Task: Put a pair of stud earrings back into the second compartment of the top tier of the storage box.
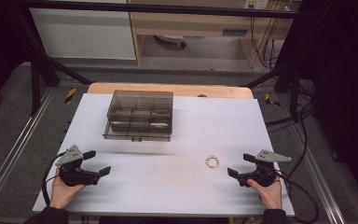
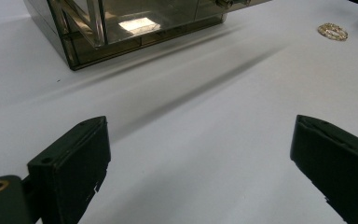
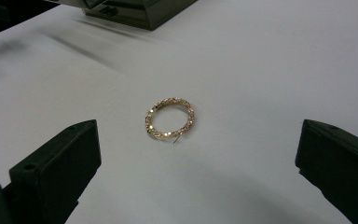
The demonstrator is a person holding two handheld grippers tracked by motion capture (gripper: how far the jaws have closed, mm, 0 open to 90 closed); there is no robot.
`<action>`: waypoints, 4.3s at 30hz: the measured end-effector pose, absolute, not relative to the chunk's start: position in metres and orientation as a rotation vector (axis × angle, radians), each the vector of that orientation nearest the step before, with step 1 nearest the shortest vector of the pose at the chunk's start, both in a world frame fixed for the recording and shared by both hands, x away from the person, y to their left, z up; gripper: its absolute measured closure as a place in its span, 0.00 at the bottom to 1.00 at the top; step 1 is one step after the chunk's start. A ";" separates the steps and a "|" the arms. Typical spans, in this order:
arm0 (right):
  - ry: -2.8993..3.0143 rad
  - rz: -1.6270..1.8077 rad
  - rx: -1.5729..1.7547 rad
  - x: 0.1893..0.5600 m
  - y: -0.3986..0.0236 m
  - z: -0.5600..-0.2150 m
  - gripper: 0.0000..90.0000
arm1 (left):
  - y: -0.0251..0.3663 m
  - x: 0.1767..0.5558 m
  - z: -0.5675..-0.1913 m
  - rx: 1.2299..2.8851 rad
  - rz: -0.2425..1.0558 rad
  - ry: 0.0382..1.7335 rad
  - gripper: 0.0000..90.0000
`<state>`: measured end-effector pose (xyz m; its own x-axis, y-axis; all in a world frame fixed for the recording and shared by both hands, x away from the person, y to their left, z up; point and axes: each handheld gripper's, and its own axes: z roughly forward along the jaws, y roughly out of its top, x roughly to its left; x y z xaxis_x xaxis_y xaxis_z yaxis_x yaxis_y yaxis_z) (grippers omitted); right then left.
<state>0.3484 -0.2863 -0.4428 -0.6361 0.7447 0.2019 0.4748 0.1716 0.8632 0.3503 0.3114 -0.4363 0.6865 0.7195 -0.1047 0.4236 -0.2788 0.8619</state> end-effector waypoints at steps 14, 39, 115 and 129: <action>2.181 1.430 1.185 0.350 -0.284 -0.440 0.01 | 0.311 0.351 -0.439 1.917 0.369 0.885 0.06; 2.193 1.329 1.175 0.364 -0.258 -0.431 0.01 | 0.313 0.352 -0.441 1.925 0.366 0.889 0.06; 2.334 1.245 1.230 0.392 -0.233 -0.439 0.97 | 0.316 0.351 -0.442 1.927 0.371 0.908 0.06; 2.314 1.286 1.183 0.383 -0.226 -0.417 0.97 | 0.314 0.351 -0.443 1.939 0.380 0.905 0.06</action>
